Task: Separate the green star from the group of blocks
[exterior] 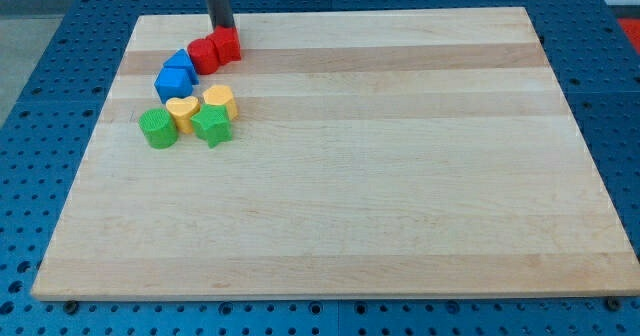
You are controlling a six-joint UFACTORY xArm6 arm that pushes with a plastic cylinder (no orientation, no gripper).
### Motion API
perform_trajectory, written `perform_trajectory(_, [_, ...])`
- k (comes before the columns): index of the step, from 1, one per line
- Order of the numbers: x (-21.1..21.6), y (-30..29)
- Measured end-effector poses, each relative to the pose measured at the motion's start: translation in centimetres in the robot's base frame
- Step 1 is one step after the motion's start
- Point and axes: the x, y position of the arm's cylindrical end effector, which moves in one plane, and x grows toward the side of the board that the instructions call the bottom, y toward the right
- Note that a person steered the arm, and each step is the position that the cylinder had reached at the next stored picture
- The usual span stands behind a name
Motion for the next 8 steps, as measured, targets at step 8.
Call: perform_trajectory(8, [16.3,2.1])
